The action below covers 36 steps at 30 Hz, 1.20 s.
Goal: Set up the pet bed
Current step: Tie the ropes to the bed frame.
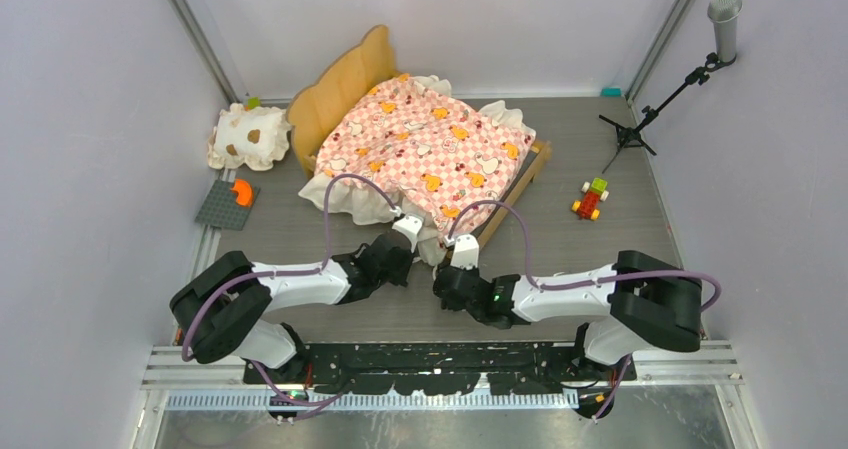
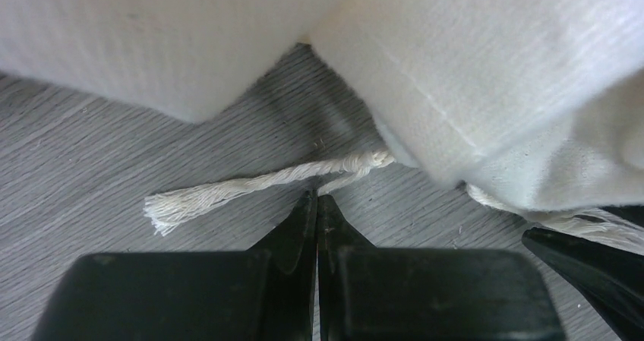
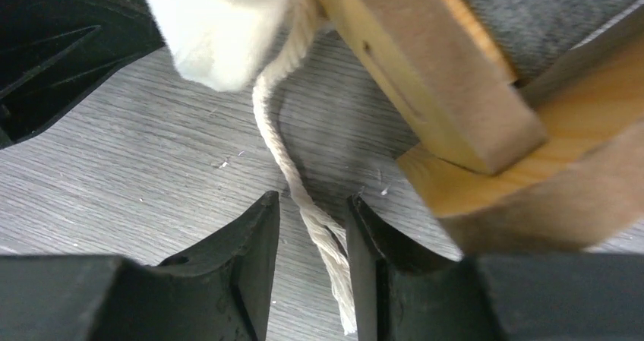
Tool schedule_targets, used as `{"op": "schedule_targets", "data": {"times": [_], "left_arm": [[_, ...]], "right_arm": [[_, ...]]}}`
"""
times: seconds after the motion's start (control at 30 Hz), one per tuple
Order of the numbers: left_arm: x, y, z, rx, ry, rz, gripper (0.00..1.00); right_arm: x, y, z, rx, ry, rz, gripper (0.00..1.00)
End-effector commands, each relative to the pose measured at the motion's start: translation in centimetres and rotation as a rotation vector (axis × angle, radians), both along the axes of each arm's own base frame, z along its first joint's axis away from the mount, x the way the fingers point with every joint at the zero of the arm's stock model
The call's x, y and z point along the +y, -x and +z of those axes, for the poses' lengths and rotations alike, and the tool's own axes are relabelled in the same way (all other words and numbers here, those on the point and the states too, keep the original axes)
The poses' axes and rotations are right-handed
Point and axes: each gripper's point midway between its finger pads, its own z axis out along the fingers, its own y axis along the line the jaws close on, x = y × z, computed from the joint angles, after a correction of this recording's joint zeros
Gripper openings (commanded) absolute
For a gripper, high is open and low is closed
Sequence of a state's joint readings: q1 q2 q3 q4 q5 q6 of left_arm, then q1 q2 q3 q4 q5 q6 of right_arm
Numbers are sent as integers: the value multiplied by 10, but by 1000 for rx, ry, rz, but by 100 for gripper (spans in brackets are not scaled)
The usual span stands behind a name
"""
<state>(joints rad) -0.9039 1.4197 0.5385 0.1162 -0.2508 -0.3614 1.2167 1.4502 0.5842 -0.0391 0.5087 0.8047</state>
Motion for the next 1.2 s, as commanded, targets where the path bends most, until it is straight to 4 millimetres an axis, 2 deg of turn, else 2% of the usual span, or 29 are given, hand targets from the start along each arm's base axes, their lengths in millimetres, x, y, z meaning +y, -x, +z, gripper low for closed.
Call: {"op": "schedule_targets", "data": {"times": [0.0, 0.1, 0.23, 0.27, 0.57, 0.8, 1.17], "left_arm": [[-5, -7, 14, -26, 1, 8, 0], [-2, -8, 11, -19, -23, 17, 0], [3, -8, 7, -10, -55, 35, 0], [5, -8, 6, -7, -66, 41, 0], [18, -8, -6, 19, -151, 84, 0], [28, -11, -10, 27, -213, 123, 0], [36, -11, -4, 35, -229, 184, 0]], "right_arm": [[-7, 11, -12, 18, 124, 18, 39], [-7, 18, -14, 20, 158, 32, 25], [-10, 21, -11, 9, 175, 18, 2], [-11, 21, -9, 3, 172, 7, 1], [-40, 12, 23, -73, 103, -129, 1], [-64, 8, 36, -104, 105, -222, 1], [-129, 1, 70, -198, 41, -490, 1]]}}
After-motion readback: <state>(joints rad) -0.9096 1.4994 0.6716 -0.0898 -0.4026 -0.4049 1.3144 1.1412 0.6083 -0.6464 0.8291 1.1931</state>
